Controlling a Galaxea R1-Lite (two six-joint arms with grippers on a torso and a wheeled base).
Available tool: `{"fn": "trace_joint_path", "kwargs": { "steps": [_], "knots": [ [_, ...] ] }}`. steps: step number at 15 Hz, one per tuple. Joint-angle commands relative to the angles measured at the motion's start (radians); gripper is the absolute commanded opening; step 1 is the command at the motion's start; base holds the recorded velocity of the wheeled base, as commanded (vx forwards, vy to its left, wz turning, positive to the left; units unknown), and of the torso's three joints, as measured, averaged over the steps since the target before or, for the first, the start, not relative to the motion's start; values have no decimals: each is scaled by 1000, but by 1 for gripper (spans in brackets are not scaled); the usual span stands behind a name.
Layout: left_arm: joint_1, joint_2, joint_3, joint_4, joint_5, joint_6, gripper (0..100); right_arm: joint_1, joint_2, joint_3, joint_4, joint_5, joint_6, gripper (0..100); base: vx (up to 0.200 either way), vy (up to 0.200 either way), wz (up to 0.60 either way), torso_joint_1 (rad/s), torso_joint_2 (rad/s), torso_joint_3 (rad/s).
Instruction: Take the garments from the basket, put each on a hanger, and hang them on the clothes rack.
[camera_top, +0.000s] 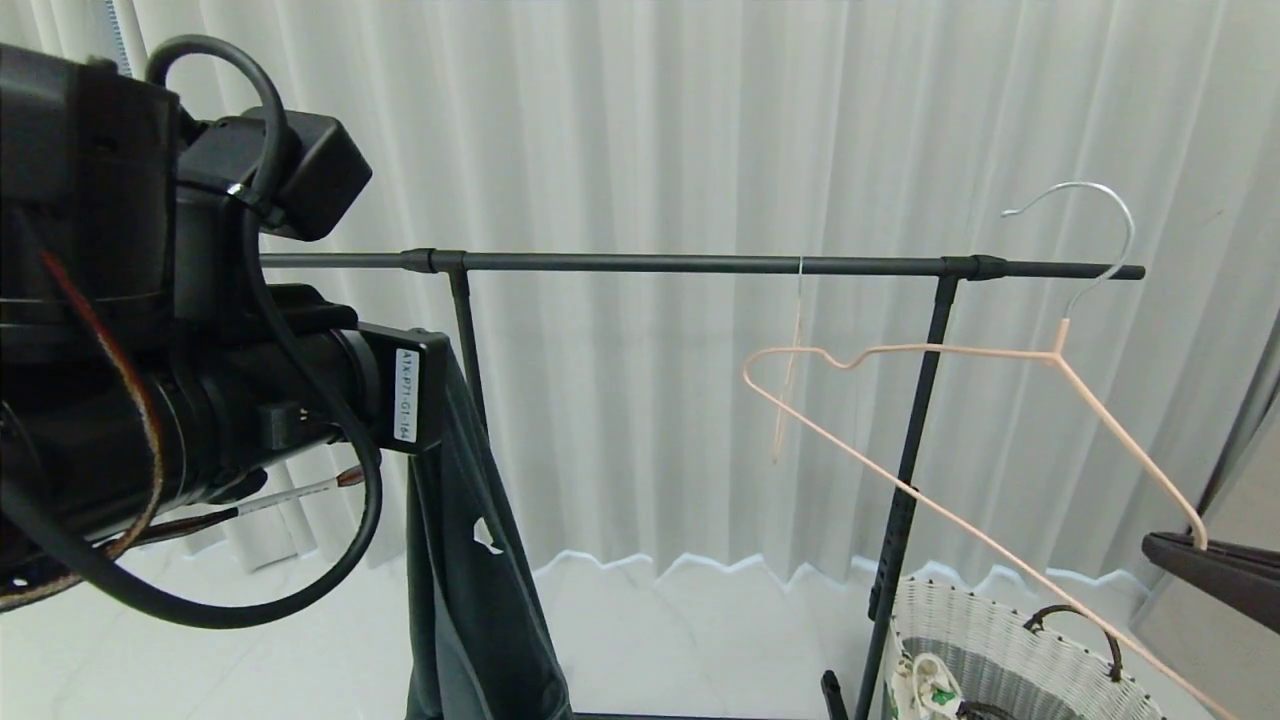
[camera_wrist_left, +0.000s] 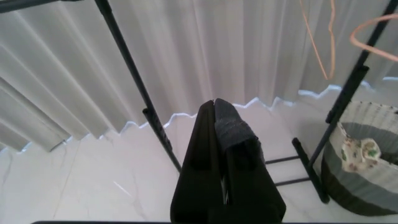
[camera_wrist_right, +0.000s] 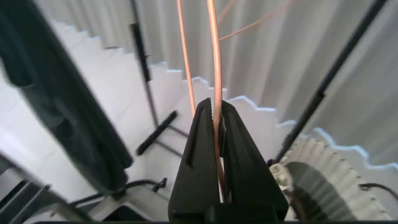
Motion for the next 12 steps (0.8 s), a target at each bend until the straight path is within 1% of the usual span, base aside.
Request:
{"fn": "trace_joint_path", "kwargs": {
  "steps": [1, 3, 5, 6, 8, 10, 12],
  "knots": [
    [0, 16, 1, 0, 0, -2, 0, 88, 2, 6, -1, 2, 34, 0, 0, 0, 0, 0, 0, 0],
    [4, 39, -4, 0, 0, 0, 0, 171, -1, 9, -1, 0, 77, 0, 0, 0, 0, 0, 0, 0],
    [40, 81, -24, 0, 8, 3, 0, 251, -1, 9, -1, 0, 117, 0, 0, 0, 0, 0, 0, 0],
    [64, 119, -48, 0, 43, 3, 0, 289, -1, 9, -1, 0, 140, 0, 0, 0, 0, 0, 0, 0],
    [106, 205, -117, 0, 140, -5, 0, 358, -1, 9, -4, 0, 170, 0, 0, 0, 0, 0, 0, 0],
    [120, 233, -157, 1, 145, -5, 0, 406, 7, 6, -11, -1, 192, 0, 0, 0, 0, 0, 0, 0],
    [120, 248, -172, 1, 143, -11, 0, 436, 31, 6, -48, -3, 199, 0, 0, 0, 0, 0, 0, 0]
  ]
}}
